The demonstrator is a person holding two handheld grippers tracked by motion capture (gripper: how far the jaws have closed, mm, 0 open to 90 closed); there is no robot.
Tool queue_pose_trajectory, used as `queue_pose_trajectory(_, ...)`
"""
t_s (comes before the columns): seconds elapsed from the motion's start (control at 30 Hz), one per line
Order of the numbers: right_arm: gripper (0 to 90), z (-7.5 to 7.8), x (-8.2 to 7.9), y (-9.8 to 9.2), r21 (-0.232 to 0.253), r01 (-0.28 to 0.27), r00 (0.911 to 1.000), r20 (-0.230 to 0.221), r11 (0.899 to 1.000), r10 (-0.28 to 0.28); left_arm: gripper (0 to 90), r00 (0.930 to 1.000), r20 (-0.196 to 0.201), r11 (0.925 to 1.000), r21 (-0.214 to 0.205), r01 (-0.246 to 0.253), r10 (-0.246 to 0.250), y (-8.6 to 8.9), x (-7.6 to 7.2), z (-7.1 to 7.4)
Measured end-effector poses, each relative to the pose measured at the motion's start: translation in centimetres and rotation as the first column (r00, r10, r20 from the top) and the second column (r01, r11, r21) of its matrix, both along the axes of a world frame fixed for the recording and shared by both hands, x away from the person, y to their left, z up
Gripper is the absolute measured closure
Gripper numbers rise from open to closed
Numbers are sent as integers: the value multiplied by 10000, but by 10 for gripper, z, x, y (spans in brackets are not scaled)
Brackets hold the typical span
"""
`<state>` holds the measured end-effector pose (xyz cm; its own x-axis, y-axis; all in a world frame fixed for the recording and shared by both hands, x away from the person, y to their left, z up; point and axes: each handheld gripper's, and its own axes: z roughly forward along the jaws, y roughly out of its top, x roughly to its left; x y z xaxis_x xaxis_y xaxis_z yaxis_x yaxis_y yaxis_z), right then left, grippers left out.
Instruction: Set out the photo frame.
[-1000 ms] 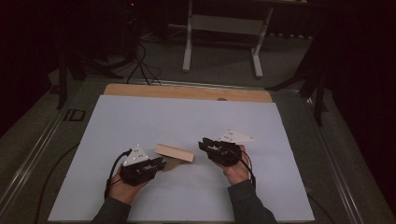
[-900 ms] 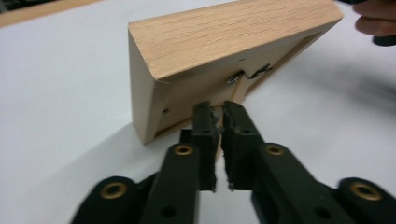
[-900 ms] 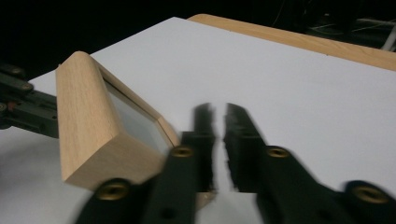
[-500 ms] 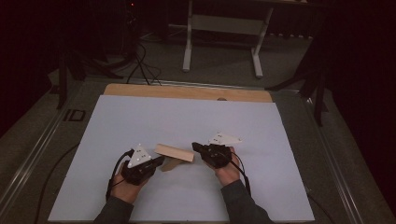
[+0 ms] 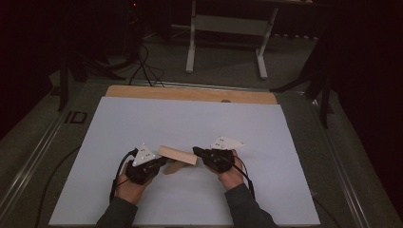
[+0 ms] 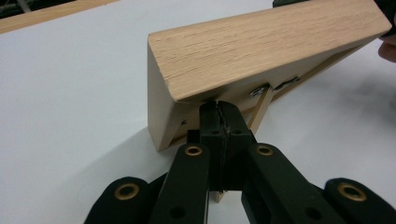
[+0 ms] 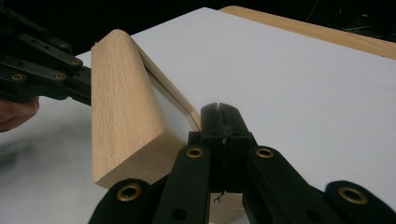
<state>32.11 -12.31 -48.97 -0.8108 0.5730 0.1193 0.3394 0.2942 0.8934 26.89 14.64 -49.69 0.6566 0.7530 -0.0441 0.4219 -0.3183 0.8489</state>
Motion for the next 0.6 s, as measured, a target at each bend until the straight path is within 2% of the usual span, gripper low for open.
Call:
queue_pose_trajectory(0.23, 898, 0, -3, 2, -72, -97, 9999, 35, 9999, 97, 896, 10000, -73, 9995, -302, 57, -59, -2, 0, 1)
queue_pose_trajectory(0.6, 898, -3, -4, 0, -108, -89, 10000, -14, 9999, 89, 897, 9993, 2, 9988, -318, 370, -370, -11, -2, 2)
